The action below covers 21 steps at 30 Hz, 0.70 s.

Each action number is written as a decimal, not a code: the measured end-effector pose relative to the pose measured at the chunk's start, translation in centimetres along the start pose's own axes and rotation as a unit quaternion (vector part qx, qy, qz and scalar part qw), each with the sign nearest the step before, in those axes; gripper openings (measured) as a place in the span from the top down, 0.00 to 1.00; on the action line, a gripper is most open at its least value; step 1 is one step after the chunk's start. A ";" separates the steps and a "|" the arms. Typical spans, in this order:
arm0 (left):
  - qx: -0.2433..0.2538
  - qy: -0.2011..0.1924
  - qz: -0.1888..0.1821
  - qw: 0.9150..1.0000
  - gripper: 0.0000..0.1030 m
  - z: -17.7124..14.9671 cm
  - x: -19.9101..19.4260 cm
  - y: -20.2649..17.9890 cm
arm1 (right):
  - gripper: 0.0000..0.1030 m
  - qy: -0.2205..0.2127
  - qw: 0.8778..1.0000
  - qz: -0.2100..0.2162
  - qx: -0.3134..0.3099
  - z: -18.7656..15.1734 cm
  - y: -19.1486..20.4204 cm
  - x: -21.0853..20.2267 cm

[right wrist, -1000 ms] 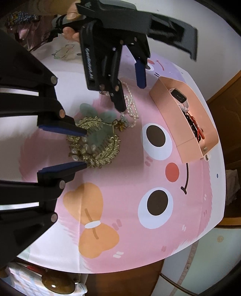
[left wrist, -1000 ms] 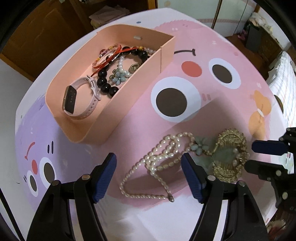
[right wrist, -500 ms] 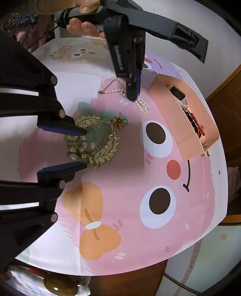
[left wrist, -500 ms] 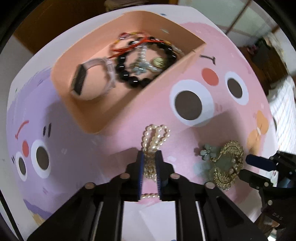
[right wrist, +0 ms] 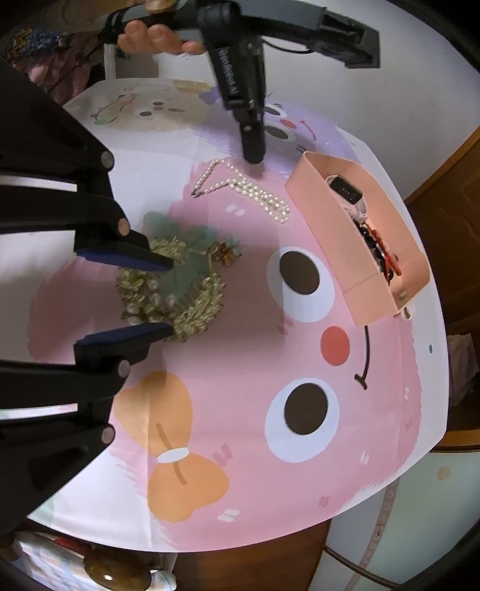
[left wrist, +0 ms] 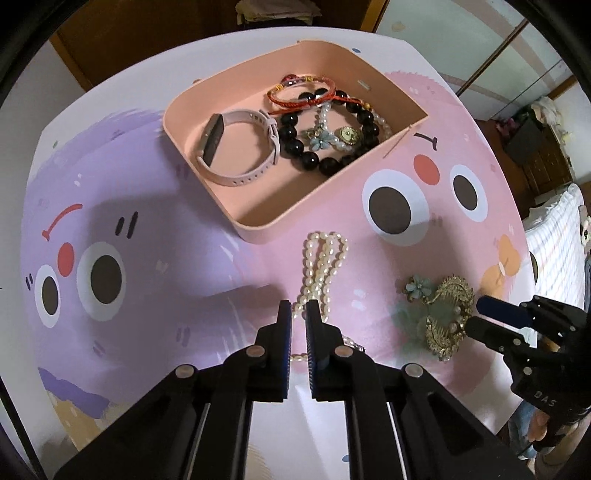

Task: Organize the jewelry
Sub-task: 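Close the left tool on the pearl necklace while the right tool closes on the gold pendant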

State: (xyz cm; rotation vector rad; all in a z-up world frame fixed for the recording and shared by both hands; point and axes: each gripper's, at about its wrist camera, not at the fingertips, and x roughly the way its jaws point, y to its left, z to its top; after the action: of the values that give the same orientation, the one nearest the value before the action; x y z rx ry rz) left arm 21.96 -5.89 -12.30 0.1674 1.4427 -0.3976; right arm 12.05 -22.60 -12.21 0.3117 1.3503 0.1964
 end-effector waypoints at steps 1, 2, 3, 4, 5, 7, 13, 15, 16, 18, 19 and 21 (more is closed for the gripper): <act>-0.002 0.002 -0.002 1.000 0.91 0.0 0.3 0.0 | 0.72 -0.002 1.000 0.002 0.000 0.3 0.2 -0.1; -0.006 0.004 -0.005 1.000 0.86 0.0 0.5 0.1 | 0.72 -0.006 1.000 0.005 -0.001 0.5 0.5 -0.2; -0.008 0.005 -0.005 1.000 0.82 0.1 0.6 0.0 | 0.72 -0.007 1.000 0.007 -0.002 0.7 0.7 -0.2; -0.010 0.007 -0.005 1.000 0.80 0.0 0.8 0.2 | 0.72 -0.010 1.000 0.010 -0.004 1.1 1.1 -0.3; -0.011 0.008 -0.005 1.000 0.78 -0.1 1.0 0.4 | 0.72 -0.013 1.000 0.011 -0.006 1.4 1.4 -0.4; -0.010 0.011 -0.003 1.000 0.78 -0.7 1.3 0.4 | 0.72 -0.015 1.000 0.013 -0.011 2.0 1.9 -0.5; -0.006 0.018 0.003 1.000 0.78 -1.7 1.8 0.5 | 0.72 -0.011 0.999 0.017 -0.028 3.9 3.6 0.5; -0.007 0.021 0.002 1.000 0.78 -1.9 2.1 0.7 | 0.72 -0.003 0.999 0.017 -0.031 4.5 3.9 1.3; -0.008 0.022 0.001 1.000 0.78 -1.9 2.2 0.8 | 0.72 0.000 0.999 0.015 -0.032 4.8 4.1 1.6; -0.007 0.020 0.002 1.000 0.78 -2.0 2.3 0.8 | 0.72 0.008 0.999 0.008 -0.037 5.1 4.5 2.3; -0.008 0.019 0.002 1.000 0.78 -2.1 2.2 0.7 | 0.72 0.011 0.999 0.004 -0.040 5.2 4.7 2.6; -0.009 0.016 0.004 1.000 0.82 -2.3 2.0 0.7 | 0.72 0.016 0.999 -0.005 -0.047 5.4 5.0 3.2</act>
State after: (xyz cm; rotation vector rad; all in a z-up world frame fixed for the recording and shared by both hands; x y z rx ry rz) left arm 20.28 -4.75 -14.68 0.1646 1.4757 -0.3764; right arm 18.17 -17.44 -12.46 0.2247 1.3699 0.2568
